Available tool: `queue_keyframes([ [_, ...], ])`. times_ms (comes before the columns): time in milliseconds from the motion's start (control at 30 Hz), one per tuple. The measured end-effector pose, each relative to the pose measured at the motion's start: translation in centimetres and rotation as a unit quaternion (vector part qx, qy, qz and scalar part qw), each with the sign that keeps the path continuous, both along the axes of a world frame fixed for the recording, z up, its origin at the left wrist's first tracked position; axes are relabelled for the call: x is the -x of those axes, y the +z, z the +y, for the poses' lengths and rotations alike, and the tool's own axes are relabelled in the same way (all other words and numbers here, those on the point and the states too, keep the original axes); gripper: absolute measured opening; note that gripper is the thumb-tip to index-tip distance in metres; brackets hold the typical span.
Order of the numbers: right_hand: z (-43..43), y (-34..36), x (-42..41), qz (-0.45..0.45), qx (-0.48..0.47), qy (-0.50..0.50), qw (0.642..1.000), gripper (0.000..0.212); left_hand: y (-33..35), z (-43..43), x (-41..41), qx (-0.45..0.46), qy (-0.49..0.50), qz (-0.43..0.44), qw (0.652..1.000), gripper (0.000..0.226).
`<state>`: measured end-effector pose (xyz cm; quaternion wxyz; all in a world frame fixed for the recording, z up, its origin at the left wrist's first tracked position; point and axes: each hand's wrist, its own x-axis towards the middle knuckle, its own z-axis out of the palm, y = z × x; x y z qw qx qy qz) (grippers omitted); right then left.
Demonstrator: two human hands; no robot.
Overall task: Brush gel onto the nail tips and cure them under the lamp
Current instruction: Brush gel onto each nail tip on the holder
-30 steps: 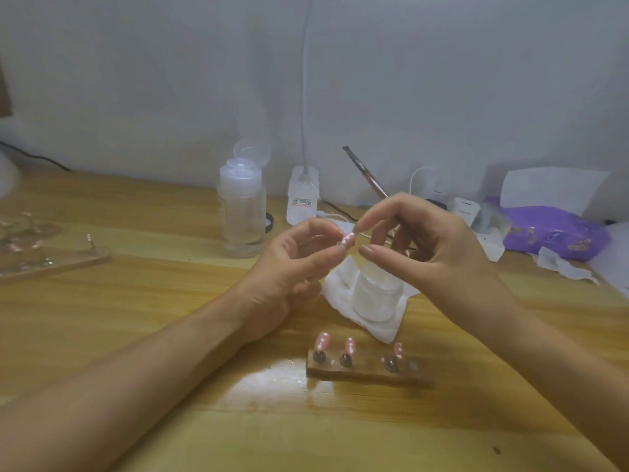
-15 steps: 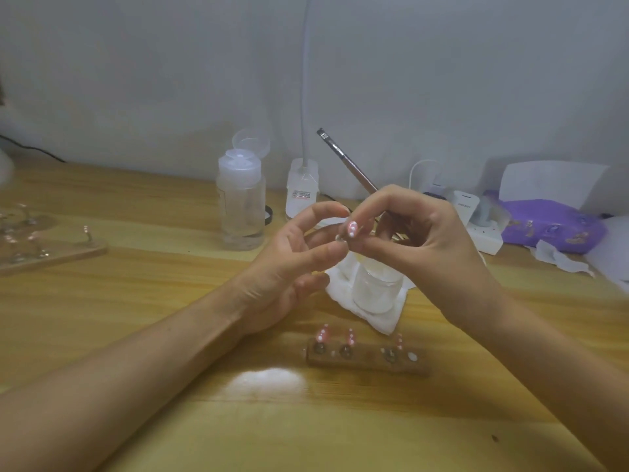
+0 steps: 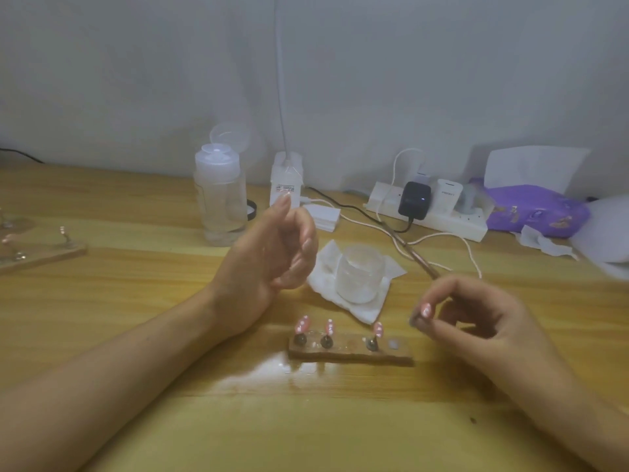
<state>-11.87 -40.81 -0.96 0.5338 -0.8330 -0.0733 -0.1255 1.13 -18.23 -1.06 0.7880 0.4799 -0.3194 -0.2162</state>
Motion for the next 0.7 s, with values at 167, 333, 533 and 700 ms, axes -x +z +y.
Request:
queue_keyframes([
  [167,0.0,-0.7,0.0,0.005,0.081,0.023,0.996,0.011,-0.2,0.0,0.1,-0.034,0.09,-0.13,0.987,0.045],
  [333,0.1,-0.8,-0.3,0.017,0.079,0.033,0.996,0.007,1.0,0.4,1.3,-0.224,0.208,-0.44,0.844,0.037],
  [533,-0.2,-0.8,-0.4,0.009,0.121,0.031,0.992,0.024,2.1,-1.6,5.5,-0.394,0.246,-0.622,0.63,0.058],
  [700,-1.6,-0.1,-0.4,0.014,0.133,0.034,0.99,0.028,1.6,-2.5,6.5,-0.437,0.247,-0.62,0.603,0.066],
])
